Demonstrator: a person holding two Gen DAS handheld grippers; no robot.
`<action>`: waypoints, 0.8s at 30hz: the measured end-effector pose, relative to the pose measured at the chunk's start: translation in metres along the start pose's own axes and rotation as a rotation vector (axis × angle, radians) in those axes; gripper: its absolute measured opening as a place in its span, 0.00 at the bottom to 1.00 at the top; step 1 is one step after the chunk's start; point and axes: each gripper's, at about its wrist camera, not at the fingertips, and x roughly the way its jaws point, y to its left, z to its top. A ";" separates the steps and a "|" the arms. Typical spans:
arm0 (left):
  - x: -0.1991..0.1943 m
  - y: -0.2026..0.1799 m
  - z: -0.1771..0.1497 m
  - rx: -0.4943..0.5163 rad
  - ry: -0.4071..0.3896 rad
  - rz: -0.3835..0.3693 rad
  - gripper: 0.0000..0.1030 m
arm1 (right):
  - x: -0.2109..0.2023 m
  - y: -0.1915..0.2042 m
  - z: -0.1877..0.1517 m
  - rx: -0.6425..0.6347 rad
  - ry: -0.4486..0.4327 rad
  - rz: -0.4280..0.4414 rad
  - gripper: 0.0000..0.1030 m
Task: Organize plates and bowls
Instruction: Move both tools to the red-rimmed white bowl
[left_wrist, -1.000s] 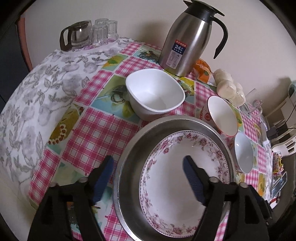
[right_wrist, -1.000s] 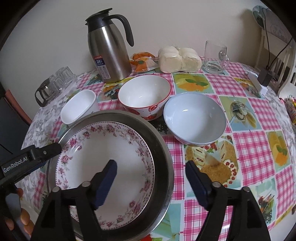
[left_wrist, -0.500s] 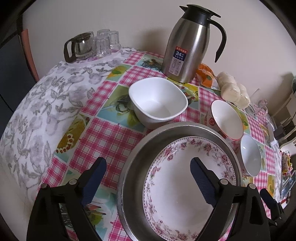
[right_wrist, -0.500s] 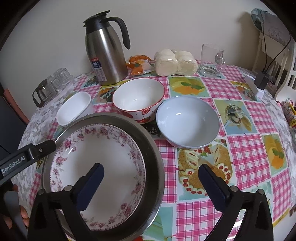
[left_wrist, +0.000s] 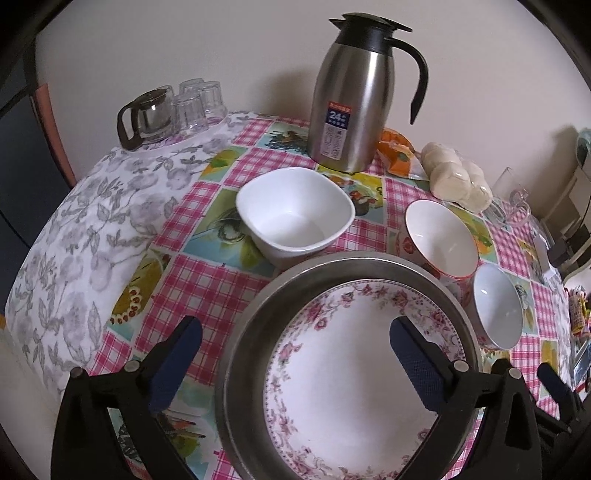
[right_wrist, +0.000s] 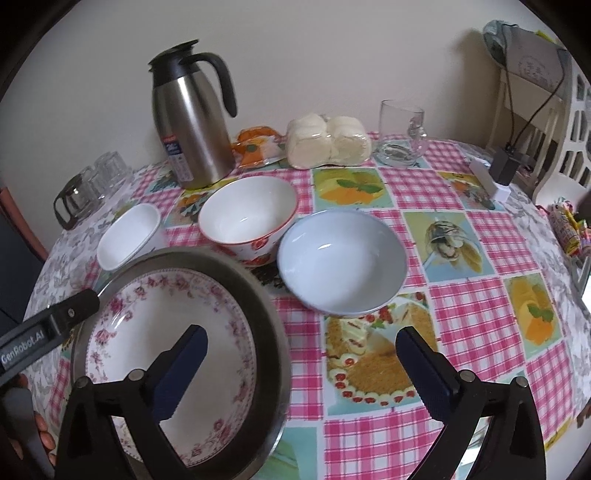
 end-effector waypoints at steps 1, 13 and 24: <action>0.000 -0.002 0.000 0.004 -0.002 0.001 0.98 | -0.001 -0.002 0.002 0.005 -0.012 -0.003 1.00; 0.005 -0.022 0.021 0.018 -0.094 -0.071 0.98 | 0.002 -0.019 0.027 0.096 -0.037 0.035 1.00; 0.036 -0.039 0.056 0.062 0.024 -0.130 0.98 | 0.031 -0.026 0.061 0.108 0.002 0.063 1.00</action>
